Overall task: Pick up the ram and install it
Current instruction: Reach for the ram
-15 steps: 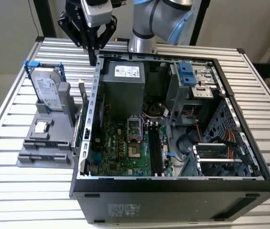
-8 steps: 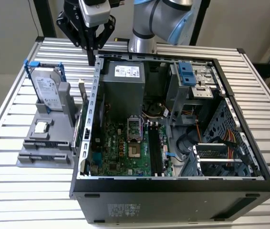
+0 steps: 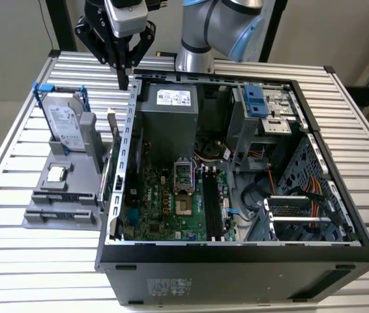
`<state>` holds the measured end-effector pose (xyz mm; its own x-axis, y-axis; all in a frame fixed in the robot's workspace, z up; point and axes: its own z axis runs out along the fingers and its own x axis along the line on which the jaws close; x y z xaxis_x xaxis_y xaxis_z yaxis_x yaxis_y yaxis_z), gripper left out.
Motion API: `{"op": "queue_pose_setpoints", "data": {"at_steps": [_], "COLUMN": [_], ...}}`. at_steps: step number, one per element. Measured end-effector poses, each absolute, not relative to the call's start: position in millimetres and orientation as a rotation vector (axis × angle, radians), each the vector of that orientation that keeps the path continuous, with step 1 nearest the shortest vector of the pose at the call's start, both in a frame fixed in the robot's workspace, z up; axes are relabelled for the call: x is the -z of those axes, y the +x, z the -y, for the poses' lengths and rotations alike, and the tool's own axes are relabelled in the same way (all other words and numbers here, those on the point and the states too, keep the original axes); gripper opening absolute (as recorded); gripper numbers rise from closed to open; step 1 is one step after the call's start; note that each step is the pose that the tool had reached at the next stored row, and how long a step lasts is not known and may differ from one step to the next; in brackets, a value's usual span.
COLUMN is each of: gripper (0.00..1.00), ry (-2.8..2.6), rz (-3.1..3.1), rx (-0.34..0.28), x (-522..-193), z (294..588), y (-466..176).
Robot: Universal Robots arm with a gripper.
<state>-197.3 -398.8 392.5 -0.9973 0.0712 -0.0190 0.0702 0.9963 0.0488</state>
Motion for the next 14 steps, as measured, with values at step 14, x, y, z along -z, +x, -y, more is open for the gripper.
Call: {"op": "queue_pose_setpoints", "data": {"at_steps": [14], "gripper": [0.0], "ry": [0.11], "rz": [-3.118], "rx": [-0.075], "x": [-392.6], "z": [398.9], "y": [-201.7]}}
